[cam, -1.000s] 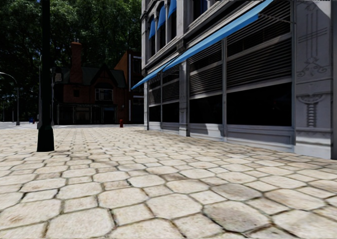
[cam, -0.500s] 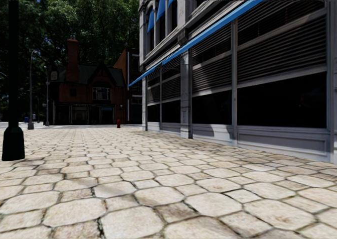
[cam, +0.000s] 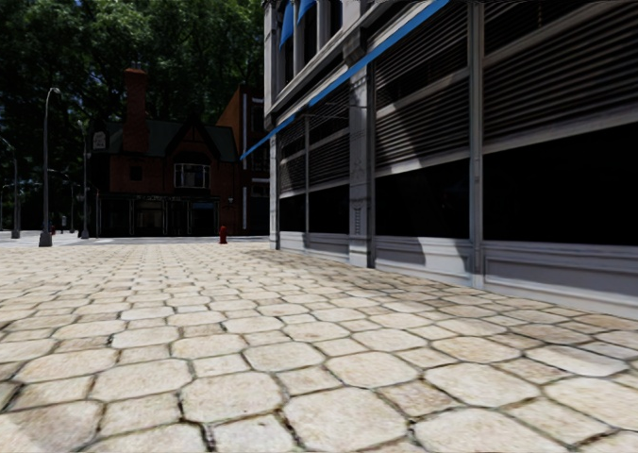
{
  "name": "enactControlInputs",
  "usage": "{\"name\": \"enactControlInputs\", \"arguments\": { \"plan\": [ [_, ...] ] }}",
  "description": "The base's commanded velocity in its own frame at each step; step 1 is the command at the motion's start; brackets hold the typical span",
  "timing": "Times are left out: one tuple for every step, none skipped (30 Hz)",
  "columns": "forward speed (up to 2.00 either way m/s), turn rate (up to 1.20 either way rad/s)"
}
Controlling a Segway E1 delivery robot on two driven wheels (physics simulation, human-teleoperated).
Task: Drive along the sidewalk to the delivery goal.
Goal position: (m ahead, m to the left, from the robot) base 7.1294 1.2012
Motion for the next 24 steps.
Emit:
{"name": "enactControlInputs", "arguments": {
  "plan": [
    [2.0,0.21],
    [2.0,0.21],
    [2.0,0.21],
    [2.0,0.21],
    [2.0,0.21],
    [2.0,0.21],
    [2.0,0.21],
    [2.0,0.21],
    [2.0,0.21],
    [2.0,0.21],
    [2.0,0.21],
    [2.0,0.21],
    [2.0,0.21],
    [2.0,0.22],
    [2.0,0.22],
    [2.0,0.25],
    [2.0,0.33],
    [2.0,0.36],
    [2.0,0.36],
    [2.0,0.36],
    [2.0,0.37],
    [2.0,0.37],
    [2.0,0.37],
    [2.0,0.37]
  ]
}}
